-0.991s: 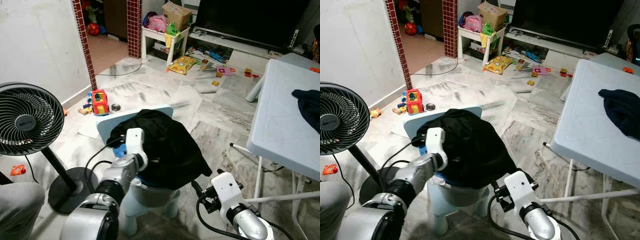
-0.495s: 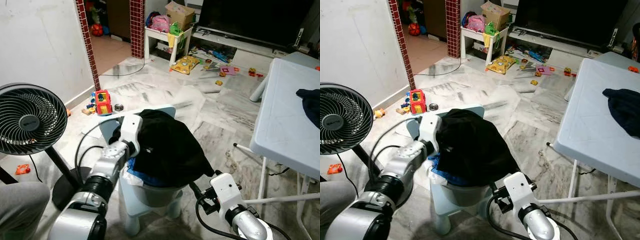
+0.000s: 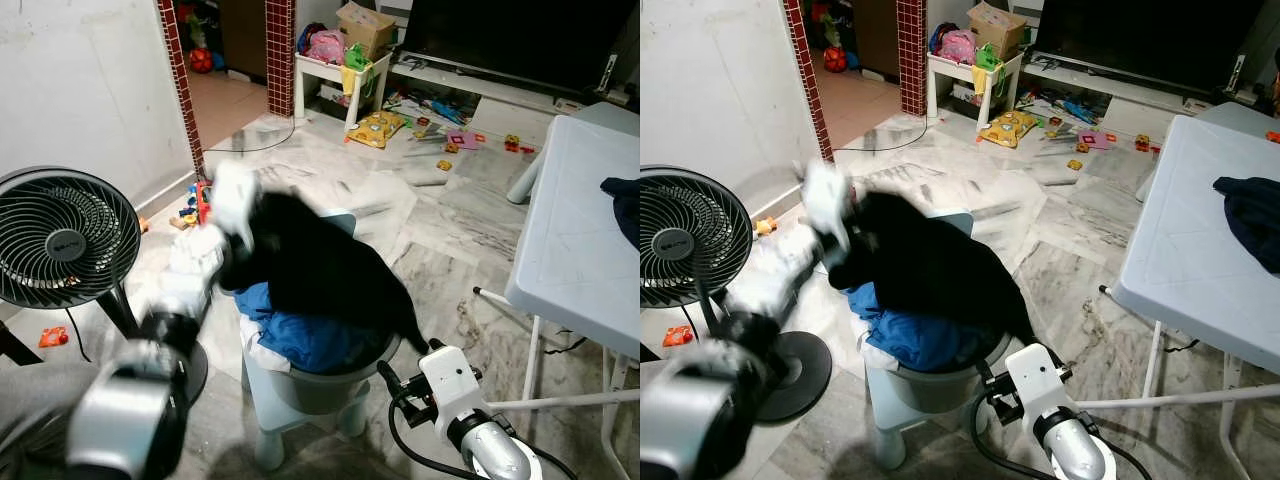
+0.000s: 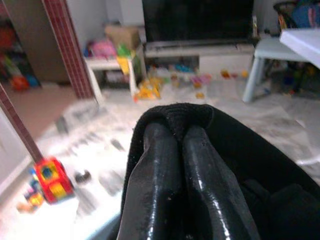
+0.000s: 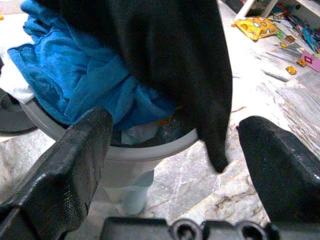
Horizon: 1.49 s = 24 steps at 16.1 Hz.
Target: Hang hanger
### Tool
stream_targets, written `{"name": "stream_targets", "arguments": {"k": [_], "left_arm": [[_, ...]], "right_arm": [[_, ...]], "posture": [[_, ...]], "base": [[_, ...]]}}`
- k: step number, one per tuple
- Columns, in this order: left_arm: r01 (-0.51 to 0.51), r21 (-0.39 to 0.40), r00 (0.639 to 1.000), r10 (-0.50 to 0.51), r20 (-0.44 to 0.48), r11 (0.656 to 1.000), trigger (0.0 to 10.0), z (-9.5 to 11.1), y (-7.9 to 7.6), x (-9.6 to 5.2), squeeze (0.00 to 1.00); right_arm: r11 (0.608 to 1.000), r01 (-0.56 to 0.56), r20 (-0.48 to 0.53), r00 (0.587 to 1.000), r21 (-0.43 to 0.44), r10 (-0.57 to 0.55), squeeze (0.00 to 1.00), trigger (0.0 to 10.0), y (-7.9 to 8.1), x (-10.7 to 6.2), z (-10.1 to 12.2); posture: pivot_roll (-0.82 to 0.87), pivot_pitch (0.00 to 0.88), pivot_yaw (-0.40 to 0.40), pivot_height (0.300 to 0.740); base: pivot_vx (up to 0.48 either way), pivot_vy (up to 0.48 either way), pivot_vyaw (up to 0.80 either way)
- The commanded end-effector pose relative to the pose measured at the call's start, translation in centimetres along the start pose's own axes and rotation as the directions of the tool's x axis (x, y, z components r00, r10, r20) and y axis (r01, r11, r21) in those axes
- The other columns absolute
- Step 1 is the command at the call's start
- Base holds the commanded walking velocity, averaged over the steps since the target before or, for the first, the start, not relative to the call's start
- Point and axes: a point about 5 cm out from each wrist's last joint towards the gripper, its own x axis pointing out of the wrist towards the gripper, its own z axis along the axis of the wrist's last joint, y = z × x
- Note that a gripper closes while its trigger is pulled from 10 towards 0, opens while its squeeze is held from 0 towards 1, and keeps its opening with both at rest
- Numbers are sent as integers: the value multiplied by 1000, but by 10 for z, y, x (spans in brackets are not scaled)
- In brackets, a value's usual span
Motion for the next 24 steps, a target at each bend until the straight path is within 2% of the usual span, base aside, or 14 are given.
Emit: {"name": "stream_targets", "arguments": {"k": [1, 2, 4, 7, 9, 12, 15, 16, 17, 18, 19, 22, 23, 24], "left_arm": [[-16, 33, 1000, 16, -1, 999, 0, 3, 5, 1, 0], [-24, 49, 1000, 24, 7, 999, 0, 7, 9, 2, 0], [-60, 89, 997, 55, 49, 994, 0, 28, 26, 5, 0], [-33, 227, 997, 15, 82, 973, 0, 53, 42, 4, 0], [-40, 271, 996, 16, 88, 962, 0, 65, 56, 0, 0], [12, 323, 998, -30, 50, 946, 0, 65, 65, -6, 0], [109, 329, 994, -108, -20, 938, 0, 58, 60, -5, 0], [152, 346, 988, -147, -41, 926, 0, 56, 54, -3, 0], [386, 445, 921, -361, -145, 808, 0, 46, 16, 7, 0], [467, 474, 882, -433, -185, 747, 0, 41, -2, 11, 0], [483, 486, 872, -449, -194, 729, 0, 40, -8, 12, 0], [617, 470, 780, -568, -261, 631, 0, 17, -51, 16, 0], [660, 448, 746, -599, -292, 603, 0, 7, -61, 14, 0], [681, 437, 728, -613, -309, 588, 0, 2, -65, 13, 0]], "right_arm": [[1000, 9, -4, 1000, -11, -9, 0, 10000, -2, 0, -2], [1000, 9, -4, 1000, -11, -9, 0, 10000, -2, 0, -2], [1000, 8, -7, 1000, -16, -8, 0, 10000, -1, -1, -3], [1000, 17, -13, 1000, -21, -18, 0, 10000, -4, -1, -5], [1000, 24, -14, 1000, -19, -24, 0, 10000, -5, 0, -6], [1000, 17, -16, 1000, -16, -17, 0, 10000, -2, 2, -7], [1000, 8, -14, 1000, -18, -9, 0, 10000, 0, 3, -7], [1000, 8, -14, 1000, -18, -8, 0, 10000, 1, 2, -6], [1000, 14, -25, 1000, -19, -14, 0, 10000, 0, -1, -9], [1000, 25, -32, 999, -15, -26, 0, 10000, -1, -5, -10], [999, 29, -33, 999, -14, -30, 0, 10000, -1, -6, -10], [999, 46, -50, 998, 1, -46, 0, 10000, 2, -16, -14], [999, 52, -54, 997, 6, -51, 0, 10000, 3, -19, -14], [998, 56, -56, 997, 8, -55, 0, 10000, 3, -20, -15]], "posture": [[79, 0, -31, 740], [77, 0, -31, 740], [75, 0, -31, 740], [84, 0, -26, 740], [95, 0, -24, 740], [108, 0, -26, 740], [104, 0, -27, 740], [104, 0, -27, 740], [79, 24, -16, 740], [65, 34, -9, 740], [65, 34, -9, 740], [22, 67, 4, 740], [16, 72, 7, 740], [14, 74, 8, 740]], "base": [[0, 0, 0], [0, 0, 0], [0, 0, 0], [0, 0, 0], [0, 0, 0], [0, 0, 0], [0, 0, 0], [0, 0, 0], [0, 0, 0], [0, 0, 0], [0, 0, 0], [0, 0, 0], [0, 0, 0], [0, 0, 0]]}}
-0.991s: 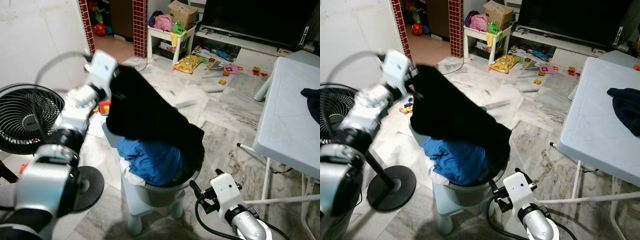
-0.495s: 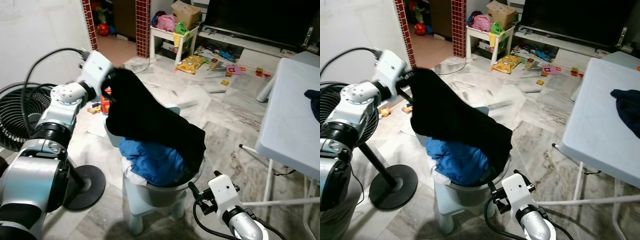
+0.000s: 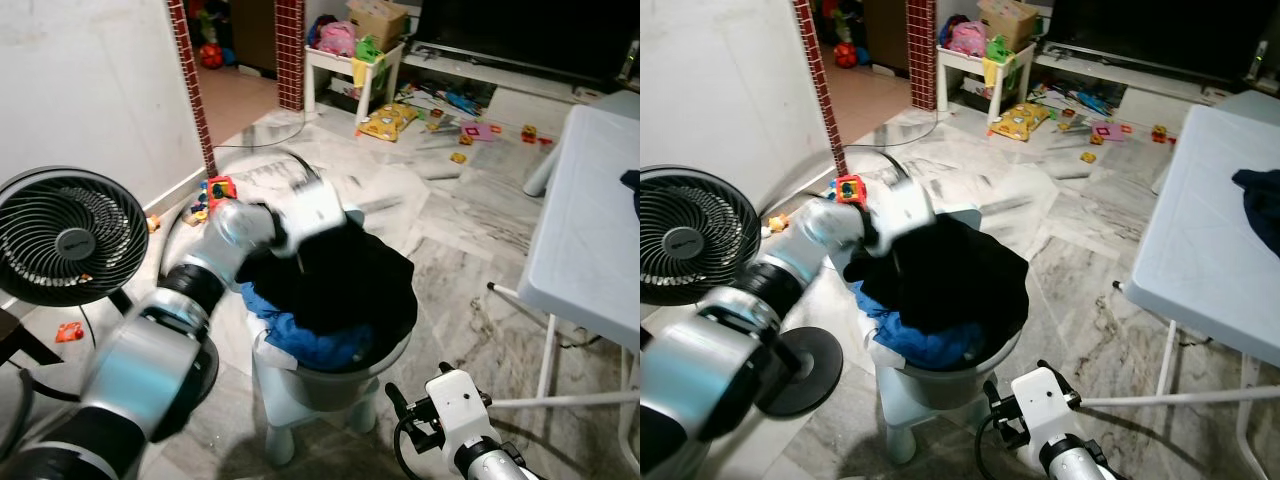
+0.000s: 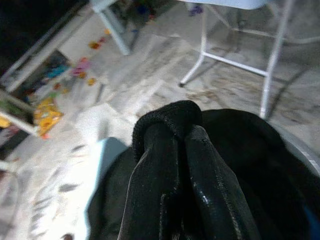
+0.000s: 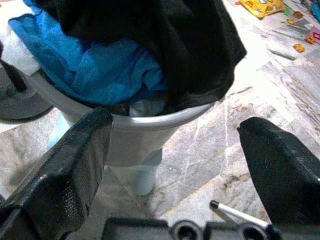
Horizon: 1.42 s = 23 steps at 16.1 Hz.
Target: Hang hanger
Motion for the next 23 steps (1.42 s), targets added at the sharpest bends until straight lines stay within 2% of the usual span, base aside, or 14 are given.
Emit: {"name": "stream_targets", "arguments": {"k": [1, 3, 4, 7, 9, 11, 14, 15, 16, 18, 19, 20, 23], "left_arm": [[60, -2, 998, -60, -29, 998, 0, -7, -9, 2, 0], [127, -33, 991, -129, -45, 991, 0, -16, -24, 6, 0], [211, -97, 973, -219, -73, 973, 0, -30, -44, 9, 0], [263, -191, 953, -286, -101, 946, 0, -44, -58, 7, 0], [62, -402, 981, -131, -147, 913, 0, -59, -58, 7, 0], [-39, -461, 981, -54, -186, 886, 0, -65, -55, 5, 0], [-194, -457, 953, 57, -298, 868, 0, -78, -50, -4, 0], [-341, -405, 910, 190, -368, 848, 0, -81, -41, -7, 0], [-375, -412, 901, 221, -375, 830, 0, -80, -39, -6, 0], [-389, -418, 897, 233, -376, 821, 0, -78, -39, -4, 0], [-411, -435, 890, 249, -383, 801, 3922, -77, -38, -2, 0], [-440, -447, 881, 279, -382, 779, 10000, -75, -36, -1, 1000], [-520, -460, 852, 394, -346, 720, 10000, -66, -24, -1, 1000]], "right_arm": [[1000, 20, 0, 1000, -3, -20, 0, 10000, -4, -3, 2], [999, 42, -6, 999, 8, -42, 0, 10000, -6, -6, 0], [998, 57, -9, 998, 17, -57, 0, 10000, -9, -8, 1], [999, 35, -10, 999, 8, -35, 0, 10000, -8, -11, 3], [1000, -13, -27, 1000, -16, 12, 0, 10000, -5, -18, 3], [1000, -15, -27, 1000, -18, 15, 0, 10000, -6, -19, 4], [999, -15, -30, 999, -31, 14, 0, 10000, -7, -20, 5], [999, -14, -33, 999, -35, 13, 0, 10000, -7, -20, 6], [999, -12, -33, 999, -36, 11, 0, 10000, -8, -20, 6], [999, -7, -32, 999, -36, 6, 0, 10000, -7, -19, 6], [999, -5, -32, 999, -34, 4, 0, 10000, -7, -19, 6], [999, -4, -33, 999, -33, 3, 0, 10000, -6, -18, 6], [999, -2, -27, 1000, -32, 1, 0, 10000, -6, -15, 6]], "posture": [[12, 84, 9, 740], [8, 102, 2, 740], [-6, 109, -13, 740], [-29, 113, -46, 740], [-46, 126, -89, 740], [-55, 128, -99, 740], [-59, 122, -101, 740], [-60, 119, -98, 740], [-63, 116, -96, 740], [-67, 114, -92, 740], [-67, 110, -90, 740], [-65, 105, -89, 740], [-55, 88, -86, 740]], "base": [[0, 0, 0], [0, 0, 0], [0, 0, 0], [0, 0, 0], [0, 0, 0], [0, 0, 0], [0, 0, 0], [0, 0, 0], [0, 0, 0], [0, 0, 0], [0, 0, 0], [0, 0, 0], [0, 0, 0]]}}
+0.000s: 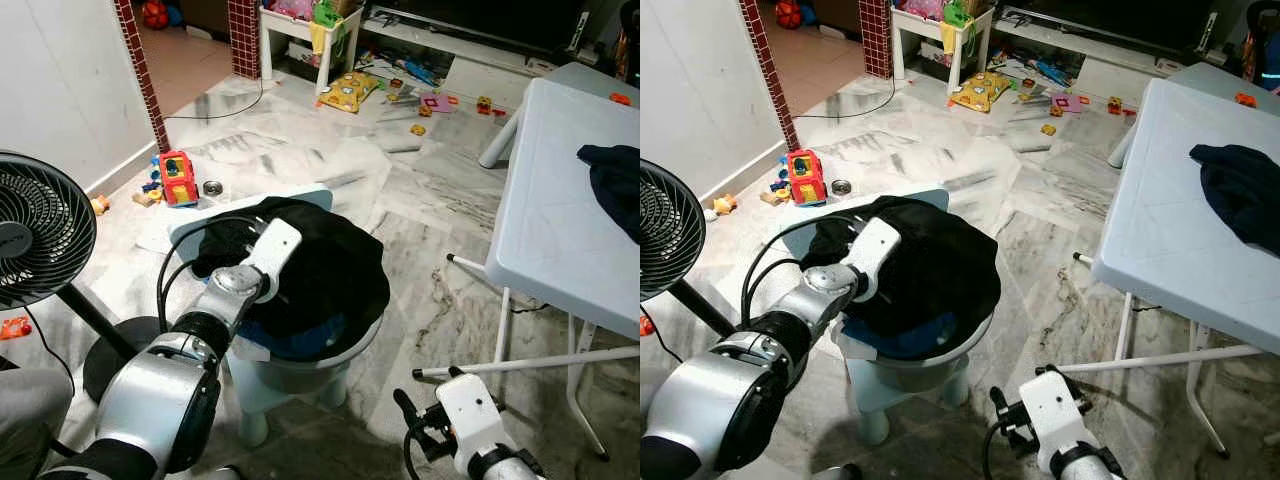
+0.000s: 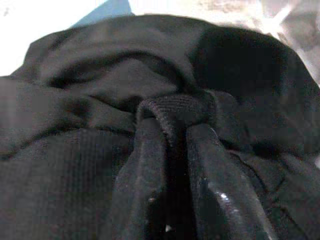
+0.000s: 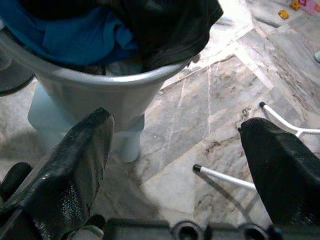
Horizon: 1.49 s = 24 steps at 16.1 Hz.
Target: Hang hanger
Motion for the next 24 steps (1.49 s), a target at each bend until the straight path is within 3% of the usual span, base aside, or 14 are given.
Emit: {"name": "stream_targets", "arguments": {"k": [1, 4, 7, 10, 13, 17, 19, 24], "left_arm": [[-41, -9, 996, 41, 77, 999, 10000, 19, 6, 1, 1000], [-64, -82, 987, 75, 144, 995, 10000, 29, 13, -2, 1000], [-40, -165, 983, 68, 169, 985, 10000, 13, 14, -6, 1000], [-43, -184, 976, 80, 201, 982, 10000, 12, 19, -11, 1000], [-98, -183, 929, 156, 336, 978, 10000, 16, 24, -30, 1000], [-47, -244, 898, 147, 414, 969, 10000, 11, 4, -51, 1000], [-12, -245, 900, 117, 420, 970, 10000, 5, -18, -60, 1000], [22, -285, 899, 106, 425, 958, 10000, 15, -41, -60, 1000]], "right_arm": [[1000, 3, -5, 1000, -9, -3, 0, 10000, -1, 0, -2], [1000, 14, 30, 999, 0, -14, 0, 10000, -6, 3, 3], [999, 49, 55, 997, 17, -50, 0, 10000, -15, 13, 7], [999, 50, 73, 996, 15, -51, 0, 10000, -16, 18, 11], [996, 77, 81, 994, 42, -80, 0, 10000, -19, 18, 11], [987, 121, 94, 987, 102, -131, 0, 10000, -22, 18, 13], [985, 131, 109, 984, 111, -143, 0, 10000, -26, 19, 16], [984, 128, 147, 979, 122, -145, 0, 10000, -30, 23, 25]], "posture": [[-46, 81, -85, 740], [-23, 65, -87, 740], [18, 46, -86, 740], [36, 39, -88, 740], [62, 56, -91, 740], [72, 73, -104, 740], [74, 72, -112, 740], [67, 50, -119, 740]], "base": [[0, 0, 0], [0, 0, 0], [0, 0, 0], [0, 0, 0], [0, 0, 0], [0, 0, 0], [0, 0, 0], [0, 0, 790]]}}
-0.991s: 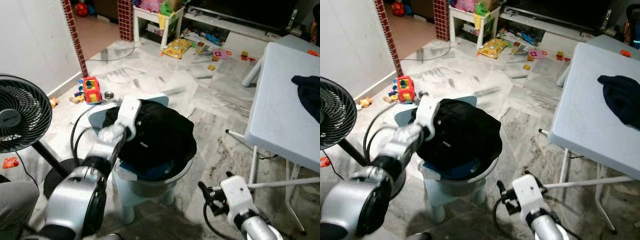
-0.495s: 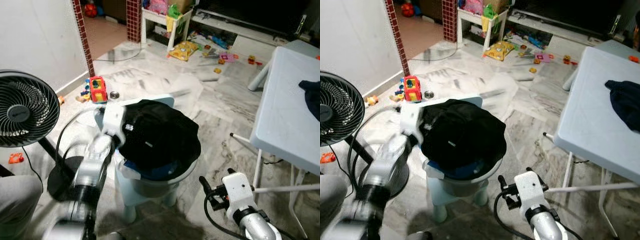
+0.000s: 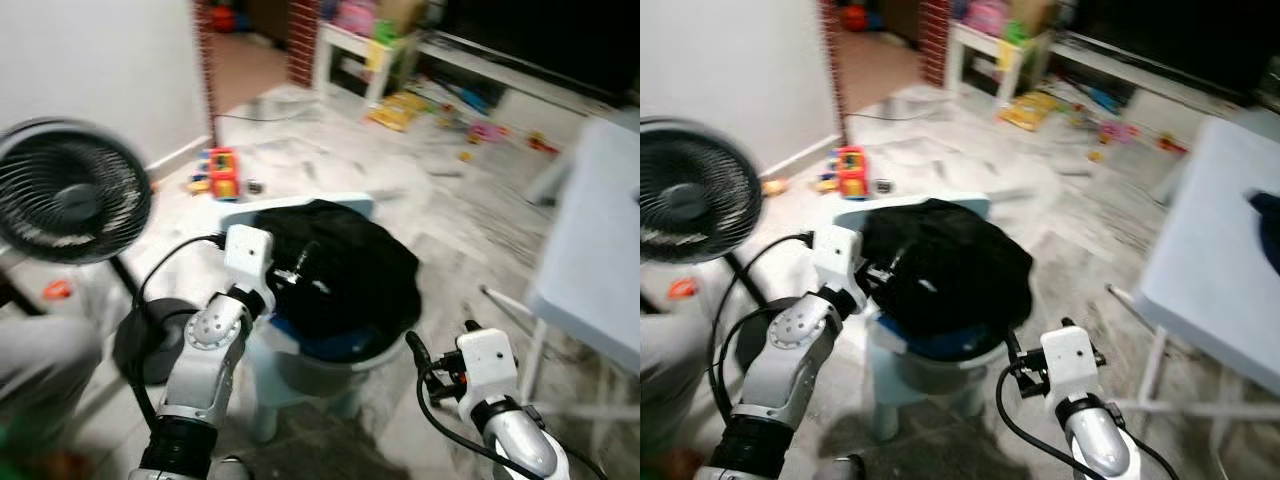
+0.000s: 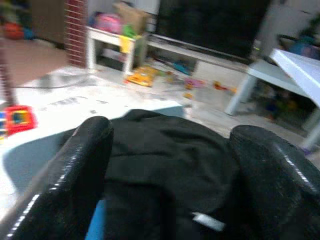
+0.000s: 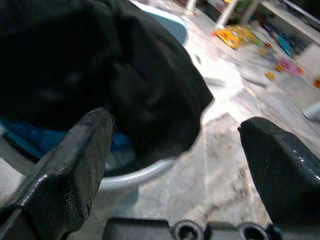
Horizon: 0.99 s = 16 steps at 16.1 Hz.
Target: Hang hanger
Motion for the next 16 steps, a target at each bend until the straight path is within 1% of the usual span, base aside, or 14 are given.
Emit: {"name": "stream_targets", "arguments": {"k": [1, 2, 4, 5, 7, 10, 13, 14, 16], "left_arm": [[14, -10, 1000, -14, -6, 1000, 10000, 1, -12, 1, 1000], [7, -22, 1000, -8, -16, 1000, 10000, 0, -13, 0, 1000], [11, -20, 1000, -12, -26, 1000, 10000, -2, -15, 1, 1000], [20, -30, 999, -20, -27, 999, 10000, -1, -16, 1, 0], [27, -57, 999, -28, -25, 998, 10000, 0, -16, 1, 0], [-2, -84, 999, -2, -47, 996, 10000, -2, -12, 1, 0], [9, -68, 999, -12, -51, 998, 10000, -2, -12, 2, 0], [7, -82, 999, -11, -48, 997, 10000, -1, -12, 2, 0], [8, -110, 999, -14, -51, 994, 10000, -1, -13, 2, 0]], "right_arm": [[1000, 6, -9, 1000, 3, -6, 0, 10000, -2, -2, -2], [1000, 3, -7, 1000, 6, -3, 0, 10000, -2, -2, -2], [1000, -1, -8, 1000, 11, 1, 0, 10000, -1, -2, -2], [1000, -2, -9, 1000, 15, 2, 0, 10000, 0, -2, -2], [1000, 4, -5, 1000, 23, -4, 0, 10000, 0, -2, -2], [999, 15, 2, 1000, 32, -15, 0, 10000, 1, -1, -2], [999, 15, 3, 1000, 30, -15, 0, 10000, 2, 0, -2], [1000, 12, 4, 1000, 25, -12, 0, 10000, 3, 0, -2], [1000, 13, 6, 1000, 25, -13, 0, 10000, 2, 1, -1]], "posture": [[63, 46, -118, 740], [62, 45, -118, 740], [60, 39, -117, 740], [60, 38, -115, 740], [63, 35, -111, 740], [65, 35, -107, 740], [64, 38, -105, 740], [64, 38, -105, 740], [61, 37, -104, 740]], "base": [[0, 0, 788], [0, 0, 788], [0, 0, 675], [0, 0, 0], [0, 0, 0], [0, 0, 0], [0, 0, 0], [0, 0, 0], [0, -480, 0]]}}
